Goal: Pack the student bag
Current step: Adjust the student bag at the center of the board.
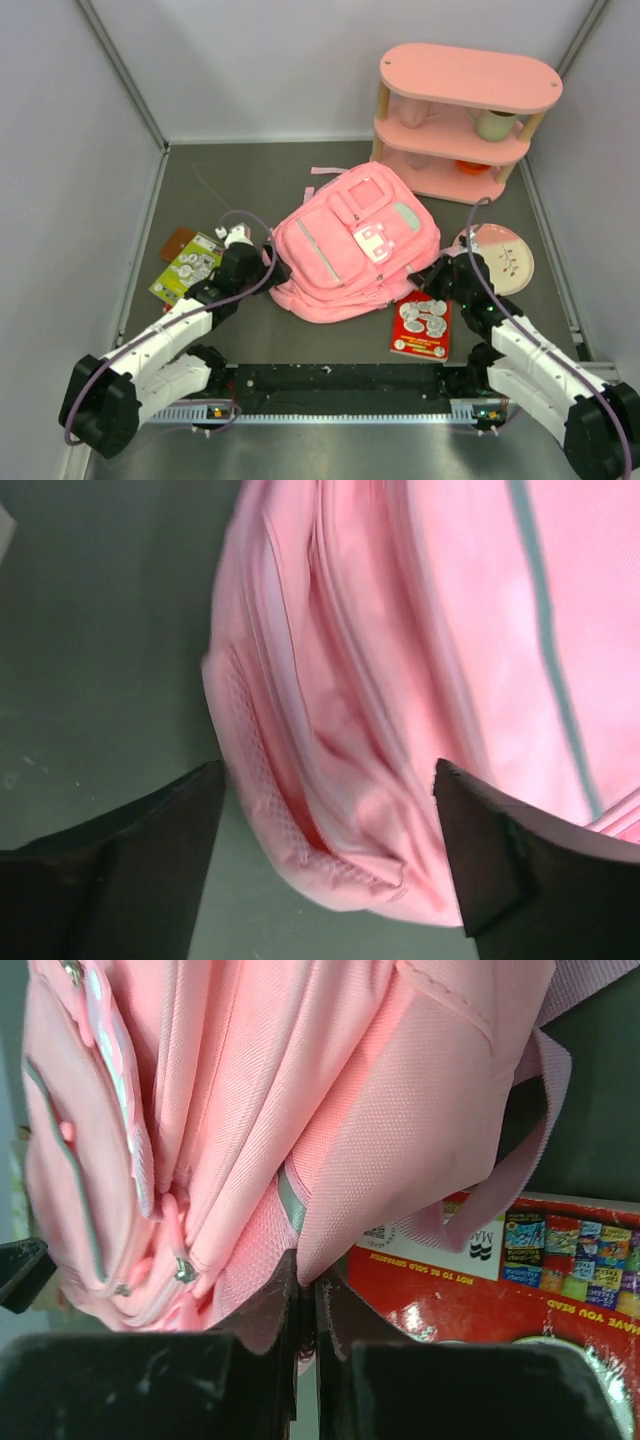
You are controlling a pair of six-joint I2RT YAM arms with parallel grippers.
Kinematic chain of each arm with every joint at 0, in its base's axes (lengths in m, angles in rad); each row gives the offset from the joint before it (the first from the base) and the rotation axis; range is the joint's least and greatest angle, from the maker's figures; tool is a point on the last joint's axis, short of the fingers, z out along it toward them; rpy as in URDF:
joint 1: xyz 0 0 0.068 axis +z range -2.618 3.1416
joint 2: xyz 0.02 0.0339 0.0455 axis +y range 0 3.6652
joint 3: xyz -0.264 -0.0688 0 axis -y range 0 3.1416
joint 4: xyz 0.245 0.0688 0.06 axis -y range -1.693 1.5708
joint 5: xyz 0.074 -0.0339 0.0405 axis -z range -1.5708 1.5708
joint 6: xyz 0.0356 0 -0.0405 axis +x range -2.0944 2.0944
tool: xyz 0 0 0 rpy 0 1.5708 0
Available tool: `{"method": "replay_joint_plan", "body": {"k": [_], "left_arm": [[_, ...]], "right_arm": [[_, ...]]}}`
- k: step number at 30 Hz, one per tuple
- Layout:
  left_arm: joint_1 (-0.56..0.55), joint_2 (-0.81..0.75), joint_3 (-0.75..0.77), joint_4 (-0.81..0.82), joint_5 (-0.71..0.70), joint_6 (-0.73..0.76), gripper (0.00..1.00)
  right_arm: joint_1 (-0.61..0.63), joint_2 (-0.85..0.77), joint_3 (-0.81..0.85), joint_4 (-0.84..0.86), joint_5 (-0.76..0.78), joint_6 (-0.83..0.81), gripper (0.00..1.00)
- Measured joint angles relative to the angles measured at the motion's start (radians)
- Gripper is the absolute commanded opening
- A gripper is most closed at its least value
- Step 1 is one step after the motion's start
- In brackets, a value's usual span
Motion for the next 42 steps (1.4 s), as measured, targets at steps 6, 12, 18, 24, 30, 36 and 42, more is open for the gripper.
{"method": "replay_joint_plan", "body": {"k": [6, 12, 18, 24, 30, 36, 42], "left_arm": [[0.050, -0.070, 0.002, 0.002, 0.055, -0.006, 0.99], [-0.035, -0.276, -0.176, 0.034, 0.105, -0.145, 0.99], [-0.229, -0.406, -0.259, -0.041, 0.076, -0.322, 0.99], [-0.324, -0.338, -0.285, 0.016, 0.004, -0.448, 0.99], [-0.377, -0.024, -0.201, 0.216, -0.058, -0.454, 0.92], [-0.383, 0.154, -0.098, 0.209, -0.108, -0.407, 0.34], [-0.377, 0.124, -0.007, 0.125, -0.211, -0.348, 0.00]], "right_arm": [[0.013, -0.090, -0.031, -0.016, 0.040, 0.142, 0.00], [0.019, -0.081, -0.031, -0.034, 0.092, 0.209, 0.00], [0.037, -0.028, -0.030, -0.028, 0.119, 0.238, 0.00], [0.072, -0.006, -0.020, -0.005, 0.135, 0.252, 0.00], [0.137, -0.079, -0.019, -0.018, 0.187, 0.277, 0.00], [0.140, -0.224, -0.019, -0.108, 0.222, 0.277, 0.00], [0.153, -0.302, -0.019, -0.210, 0.172, 0.263, 0.06]]}}
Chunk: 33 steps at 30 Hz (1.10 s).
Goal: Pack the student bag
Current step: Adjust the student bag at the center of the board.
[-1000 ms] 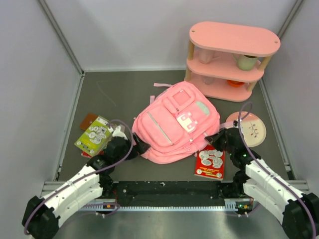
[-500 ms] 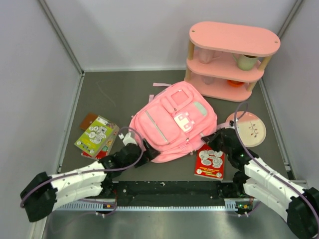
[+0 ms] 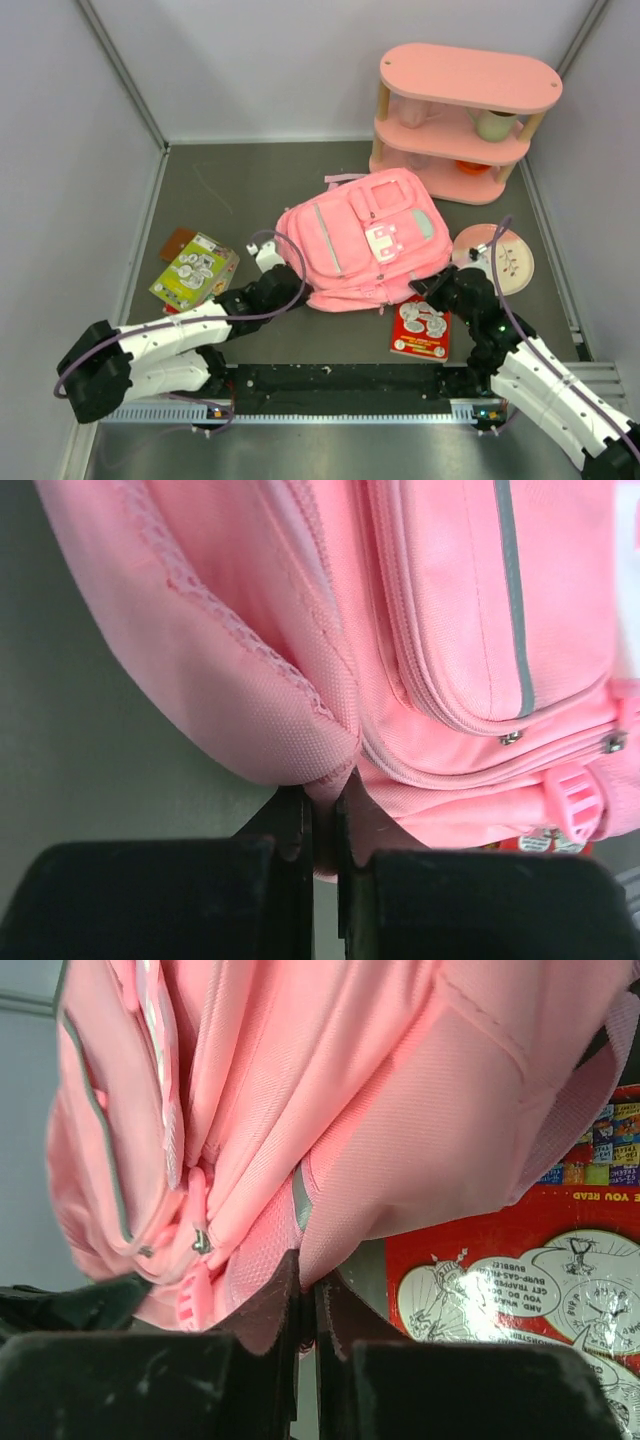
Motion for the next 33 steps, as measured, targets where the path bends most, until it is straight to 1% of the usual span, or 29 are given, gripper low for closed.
{"method": "replay_joint_plan", "body": {"k": [1, 2, 3, 4, 5, 6, 8, 11, 15, 18, 25, 27, 28, 30, 31, 32, 33], "left_arm": [[0.007, -0.019, 0.016, -0.012, -0.015, 0.018, 0.00], [0.015, -0.042, 0.030, -0.024, -0.025, 0.035, 0.00], [0.023, -0.065, 0.039, -0.030, -0.032, 0.048, 0.00], [0.032, -0.089, 0.043, -0.032, -0.034, 0.060, 0.00], [0.042, -0.112, 0.046, -0.034, -0.037, 0.069, 0.00], [0.050, -0.133, 0.046, -0.037, -0.036, 0.078, 0.00], [0.065, -0.161, 0.046, -0.049, -0.035, 0.090, 0.00], [0.080, -0.187, 0.046, -0.070, -0.032, 0.095, 0.00], [0.096, -0.201, 0.046, -0.092, -0.021, 0.094, 0.00], [0.109, -0.206, 0.047, -0.098, -0.003, 0.093, 0.00], [0.133, -0.231, 0.046, -0.099, 0.046, 0.085, 0.00], [0.136, -0.235, 0.046, -0.099, 0.056, 0.084, 0.00], [0.137, -0.238, 0.046, -0.099, 0.062, 0.084, 0.00], [0.142, -0.244, 0.046, -0.099, 0.069, 0.084, 0.00], [0.145, -0.246, 0.047, -0.099, 0.071, 0.084, 0.00], [0.151, -0.250, 0.046, -0.101, 0.072, 0.084, 0.04], [0.155, -0.253, 0.046, -0.103, 0.076, 0.085, 0.16]], "right_arm": [[0.000, -0.004, 0.000, -0.010, -0.005, -0.005, 0.14], [0.000, -0.004, 0.000, -0.016, -0.009, -0.009, 0.33], [0.001, -0.003, 0.000, -0.022, -0.016, -0.013, 0.40], [0.001, -0.003, 0.000, -0.026, -0.023, -0.010, 0.50], [0.002, -0.002, 0.000, -0.028, -0.038, -0.019, 0.71], [0.003, 0.000, 0.000, -0.028, -0.052, -0.022, 0.77], [0.006, 0.006, -0.001, -0.023, -0.066, -0.023, 0.83], [0.008, 0.010, -0.016, 0.002, -0.086, -0.020, 0.89], [0.008, 0.014, -0.058, 0.042, -0.116, 0.003, 0.91], [0.008, 0.035, -0.086, 0.106, -0.136, 0.024, 0.92], [0.008, 0.149, -0.137, 0.330, -0.140, 0.064, 0.92], [0.008, 0.187, -0.137, 0.379, -0.133, 0.065, 0.88], [0.008, 0.208, -0.137, 0.405, -0.127, 0.066, 0.74], [0.008, 0.248, -0.137, 0.451, -0.115, 0.069, 0.50], [0.008, 0.270, -0.137, 0.473, -0.110, 0.067, 0.24], [0.008, 0.293, -0.137, 0.492, -0.104, 0.069, 0.11], [0.008, 0.315, -0.138, 0.518, -0.100, 0.072, 0.00]]}}
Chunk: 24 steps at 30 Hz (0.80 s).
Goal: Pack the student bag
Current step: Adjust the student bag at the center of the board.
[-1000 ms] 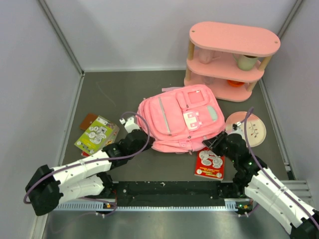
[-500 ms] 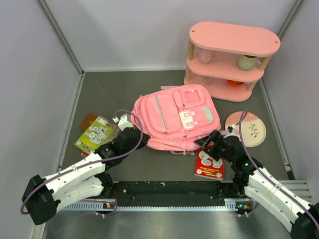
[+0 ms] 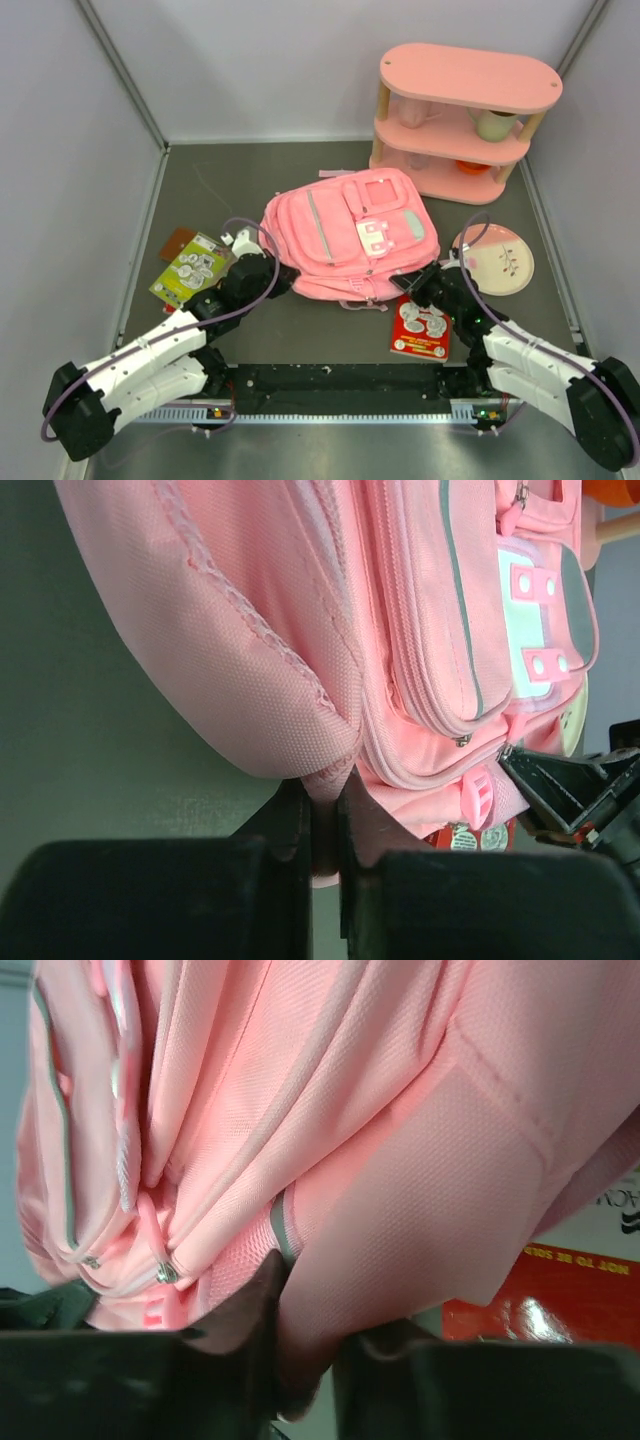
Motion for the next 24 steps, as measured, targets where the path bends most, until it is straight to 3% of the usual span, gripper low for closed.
{"method": "replay_joint_plan", "body": {"k": [1, 5, 6, 16, 20, 24], "left_arm": [[0.006, -0.003, 0.000, -0.002, 0.008, 0.000, 0.48], [0.037, -0.014, 0.000, -0.022, 0.022, 0.037, 0.90], [0.042, -0.019, 0.001, -0.036, 0.017, 0.050, 0.97], [0.015, -0.185, 0.110, -0.218, -0.100, 0.201, 0.99], [-0.212, -0.135, 0.153, -0.212, -0.193, 0.180, 0.99], [-0.517, 0.094, 0.251, -0.211, -0.336, 0.138, 0.99]], "right_arm": [[0.000, 0.016, 0.000, 0.026, 0.000, 0.003, 0.00], [0.000, 0.043, 0.001, 0.093, 0.009, 0.026, 0.00], [0.001, 0.041, 0.002, 0.096, 0.009, 0.029, 0.00], [0.007, -0.008, 0.080, -0.095, 0.069, 0.044, 0.00], [0.013, 0.000, 0.132, -0.145, 0.074, 0.048, 0.00], [0.018, 0.014, 0.170, -0.195, 0.077, 0.061, 0.00]]}}
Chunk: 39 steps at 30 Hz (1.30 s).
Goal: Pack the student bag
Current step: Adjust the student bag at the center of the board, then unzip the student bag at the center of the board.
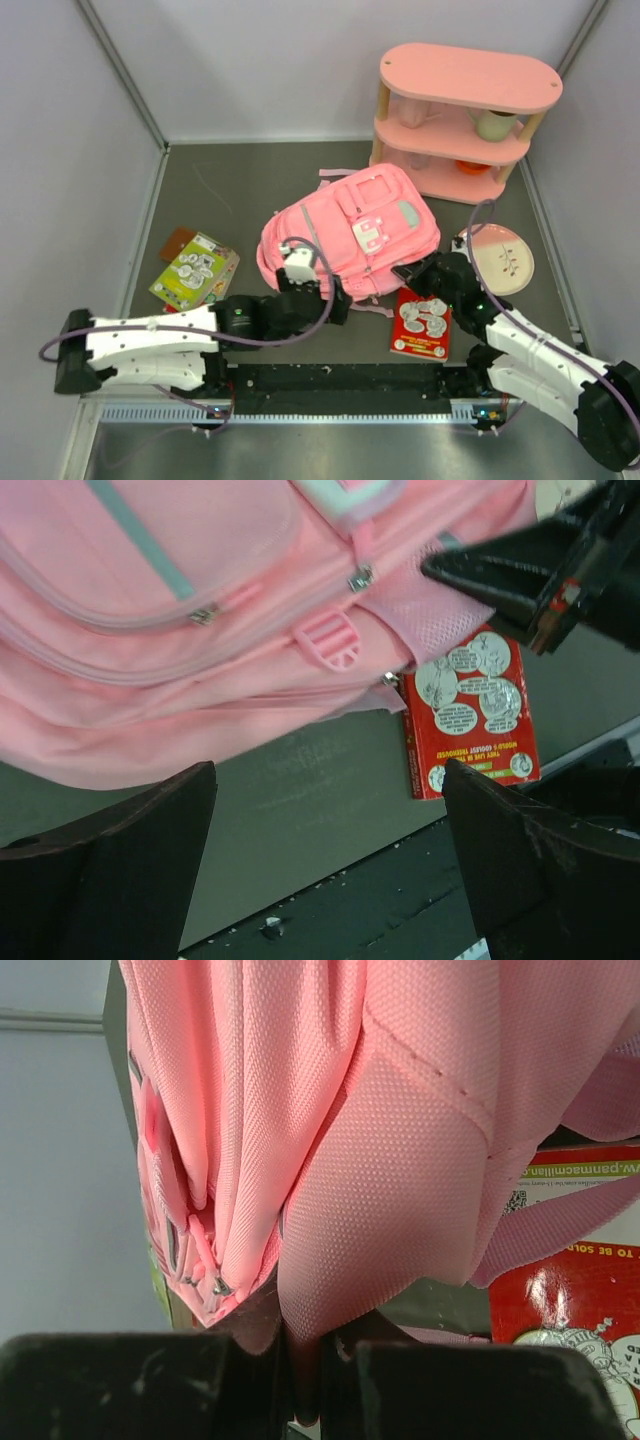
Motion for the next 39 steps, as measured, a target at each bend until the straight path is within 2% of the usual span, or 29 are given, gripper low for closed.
{"method": "replay_joint_plan", "body": {"k": [3, 7, 14, 21, 24, 26, 28, 39], "left_arm": [[-0.100, 0.172, 0.068, 0.008, -0.056, -0.032, 0.95], [-0.140, 0.286, 0.092, 0.036, -0.093, -0.058, 0.93], [-0.148, 0.319, 0.044, 0.216, -0.103, -0.065, 0.92], [-0.148, 0.419, 0.035, 0.332, -0.102, -0.063, 0.89], [-0.149, 0.454, 0.035, 0.367, -0.091, -0.063, 0.82], [-0.150, 0.474, 0.035, 0.384, -0.087, -0.064, 0.72], [-0.150, 0.489, 0.037, 0.394, -0.082, -0.070, 0.69], [-0.151, 0.554, 0.077, 0.409, -0.098, -0.125, 0.70]], "right_arm": [[0.008, 0.003, 0.037, -0.054, 0.003, 0.008, 0.00], [0.017, 0.003, 0.106, -0.134, 0.006, 0.008, 0.00], [0.023, -0.038, 0.159, -0.237, 0.006, 0.031, 0.00], [0.036, -0.079, 0.159, -0.325, 0.009, 0.092, 0.00], [0.049, -0.078, 0.159, -0.338, 0.020, 0.113, 0.00], [0.062, -0.078, 0.160, -0.346, 0.034, 0.123, 0.00], [0.072, -0.076, 0.161, -0.353, 0.043, 0.132, 0.00], [0.128, -0.071, 0.200, -0.358, 0.071, 0.168, 0.00]]}}
